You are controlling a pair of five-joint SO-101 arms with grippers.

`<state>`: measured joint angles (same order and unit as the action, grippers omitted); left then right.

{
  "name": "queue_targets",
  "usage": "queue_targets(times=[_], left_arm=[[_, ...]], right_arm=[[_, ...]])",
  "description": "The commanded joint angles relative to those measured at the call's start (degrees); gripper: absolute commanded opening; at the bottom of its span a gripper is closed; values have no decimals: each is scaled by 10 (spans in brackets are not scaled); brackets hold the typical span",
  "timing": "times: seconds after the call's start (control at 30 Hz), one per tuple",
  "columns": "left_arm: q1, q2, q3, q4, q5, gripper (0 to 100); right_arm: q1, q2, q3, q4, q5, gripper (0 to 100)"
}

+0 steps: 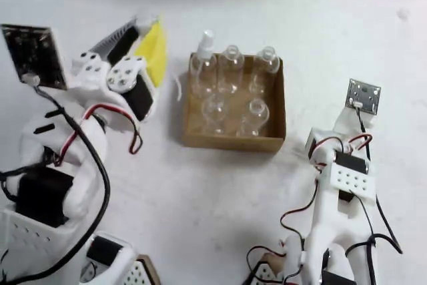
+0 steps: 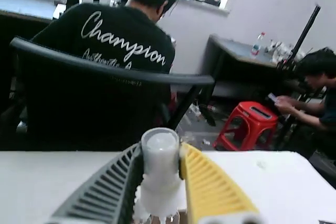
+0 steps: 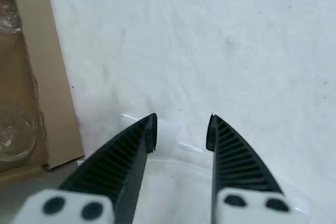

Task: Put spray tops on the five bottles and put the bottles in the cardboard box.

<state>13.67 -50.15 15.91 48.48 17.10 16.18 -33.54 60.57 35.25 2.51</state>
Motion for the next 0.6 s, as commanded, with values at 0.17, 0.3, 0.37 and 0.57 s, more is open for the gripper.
queue_targets(times=[0.17,0.3,0.37,0.57], left_arm=[[42,-15,171,-301,-135,20],[112,-10,230,-387,-190,20],[138,-9,240,-433,-190,20],[149,63,182,-490,-193,20]], right_arm=[[-2,0,-3,-11,7,141],[-1,0,-3,-11,7,141],[7,0,-4,-11,7,141],[44,0,-4,-36,2,141]])
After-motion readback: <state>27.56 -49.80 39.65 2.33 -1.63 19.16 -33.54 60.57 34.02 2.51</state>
